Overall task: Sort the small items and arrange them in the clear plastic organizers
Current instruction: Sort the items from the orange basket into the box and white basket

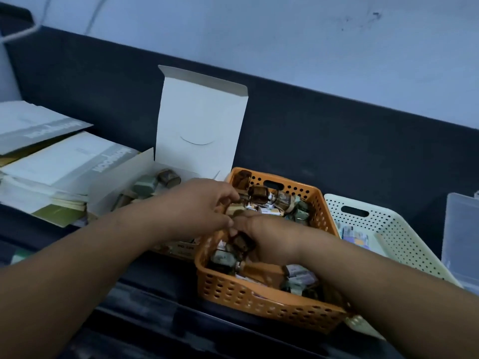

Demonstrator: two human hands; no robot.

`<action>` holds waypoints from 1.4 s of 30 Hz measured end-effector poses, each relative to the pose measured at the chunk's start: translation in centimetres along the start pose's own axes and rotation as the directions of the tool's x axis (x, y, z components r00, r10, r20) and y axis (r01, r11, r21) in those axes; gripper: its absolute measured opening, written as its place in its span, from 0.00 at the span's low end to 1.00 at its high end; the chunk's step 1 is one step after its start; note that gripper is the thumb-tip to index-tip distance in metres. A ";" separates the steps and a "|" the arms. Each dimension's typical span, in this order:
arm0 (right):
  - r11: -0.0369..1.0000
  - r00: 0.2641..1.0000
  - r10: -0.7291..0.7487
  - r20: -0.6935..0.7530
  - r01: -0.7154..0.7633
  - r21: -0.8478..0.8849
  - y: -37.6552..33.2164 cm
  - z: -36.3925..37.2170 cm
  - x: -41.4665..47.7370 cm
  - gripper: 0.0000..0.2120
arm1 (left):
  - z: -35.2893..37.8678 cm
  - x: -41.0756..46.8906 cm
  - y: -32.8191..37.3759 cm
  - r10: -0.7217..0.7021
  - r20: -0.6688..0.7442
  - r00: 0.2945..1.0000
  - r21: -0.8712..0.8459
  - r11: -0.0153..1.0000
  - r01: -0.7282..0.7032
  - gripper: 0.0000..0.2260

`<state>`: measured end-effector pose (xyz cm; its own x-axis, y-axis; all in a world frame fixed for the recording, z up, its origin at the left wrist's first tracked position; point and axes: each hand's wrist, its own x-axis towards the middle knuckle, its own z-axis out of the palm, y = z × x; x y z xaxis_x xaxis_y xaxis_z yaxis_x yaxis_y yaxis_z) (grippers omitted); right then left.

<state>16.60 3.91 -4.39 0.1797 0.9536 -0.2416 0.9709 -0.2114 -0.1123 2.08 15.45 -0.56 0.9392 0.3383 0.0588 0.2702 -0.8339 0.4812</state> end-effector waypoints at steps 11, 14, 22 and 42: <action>0.966 0.956 0.225 -0.188 -0.193 0.171 3.4 -2.0 -4.1 0.17 | 1.6 0.4 4.2 -0.056 0.526 0.848 0.308 0.943 -0.128 0.21; 0.949 0.956 0.239 -0.172 -0.193 0.250 3.6 -1.8 -4.9 0.18 | 2.2 1.3 4.4 -0.117 0.584 0.803 0.354 0.927 -0.122 0.18; 0.940 0.939 0.261 -0.223 -0.195 0.281 3.7 -1.8 -5.6 0.24 | 2.6 1.5 4.1 -0.092 0.563 0.821 0.344 0.930 -0.131 0.13; 0.994 0.895 0.047 -0.444 0.001 0.108 -4.0 -6.4 3.7 0.26 | -5.3 -1.4 -6.9 -0.140 -0.282 0.949 0.235 0.949 0.210 0.10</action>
<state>14.37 9.71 1.34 0.2770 0.9385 0.2060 0.9482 -0.2324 -0.2164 -2.21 23.03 0.68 0.7939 0.5610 0.2347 0.5034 -0.8228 0.2640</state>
